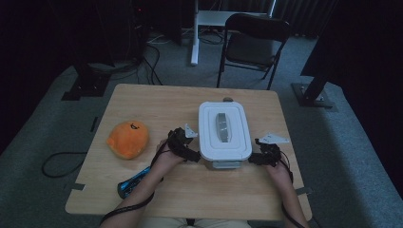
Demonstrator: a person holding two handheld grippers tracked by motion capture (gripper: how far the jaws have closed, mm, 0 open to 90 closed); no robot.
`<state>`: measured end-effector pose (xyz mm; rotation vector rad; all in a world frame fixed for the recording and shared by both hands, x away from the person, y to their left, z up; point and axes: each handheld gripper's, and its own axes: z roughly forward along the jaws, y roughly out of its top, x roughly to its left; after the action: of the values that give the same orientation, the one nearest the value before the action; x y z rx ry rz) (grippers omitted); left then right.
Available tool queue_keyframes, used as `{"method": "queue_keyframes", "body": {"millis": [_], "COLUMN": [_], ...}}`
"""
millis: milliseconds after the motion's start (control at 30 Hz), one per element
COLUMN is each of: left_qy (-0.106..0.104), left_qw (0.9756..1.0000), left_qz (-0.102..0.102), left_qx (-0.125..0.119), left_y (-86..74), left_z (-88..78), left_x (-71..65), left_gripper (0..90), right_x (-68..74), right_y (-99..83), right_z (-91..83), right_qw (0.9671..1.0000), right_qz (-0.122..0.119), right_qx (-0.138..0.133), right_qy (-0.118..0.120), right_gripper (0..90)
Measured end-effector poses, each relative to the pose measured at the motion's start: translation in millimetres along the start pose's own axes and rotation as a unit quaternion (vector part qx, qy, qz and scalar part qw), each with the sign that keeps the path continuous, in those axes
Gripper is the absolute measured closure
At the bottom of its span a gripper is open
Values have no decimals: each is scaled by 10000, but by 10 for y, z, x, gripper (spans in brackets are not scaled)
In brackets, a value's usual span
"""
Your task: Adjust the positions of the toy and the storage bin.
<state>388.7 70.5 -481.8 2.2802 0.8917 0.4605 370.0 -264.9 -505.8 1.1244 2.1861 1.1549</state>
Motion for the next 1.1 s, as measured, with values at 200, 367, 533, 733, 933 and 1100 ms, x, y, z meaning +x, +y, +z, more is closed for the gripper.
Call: {"method": "queue_keyframes", "body": {"millis": [200, 367, 533, 733, 933, 1100], "left_qy": [-88, -58, -88, -3, 106, 105], "left_qw": [9998, 9994, 9994, 9998, 9999, 9999], "left_qz": [-171, -327, -323, -196, -100, -108], "left_qx": [-14, -37, -87, -19, -34, -23], "left_y": [-81, -22, 92, 194, 166, 88], "left_z": [83, 163, 201, 207, 133, 50], "left_x": [134, 291, 374, 423, 366, 345], "left_gripper": [17, 17, 17, 17, 22, 22], "right_x": [3, -103, -143, -138, -114, -36], "right_y": [-69, -24, 87, 187, 206, 201], "right_z": [62, 159, 293, 343, 311, 281], "right_qw": [9991, 9988, 9988, 9988, 9995, 9999], "right_qz": [5, 220, 295, 230, 187, 22], "right_qx": [195, 223, 240, 219, 157, 170], "right_qy": [-363, -385, -304, -373, -209, -26], "right_gripper": [188, 181, 180, 197, 219, 223]}}
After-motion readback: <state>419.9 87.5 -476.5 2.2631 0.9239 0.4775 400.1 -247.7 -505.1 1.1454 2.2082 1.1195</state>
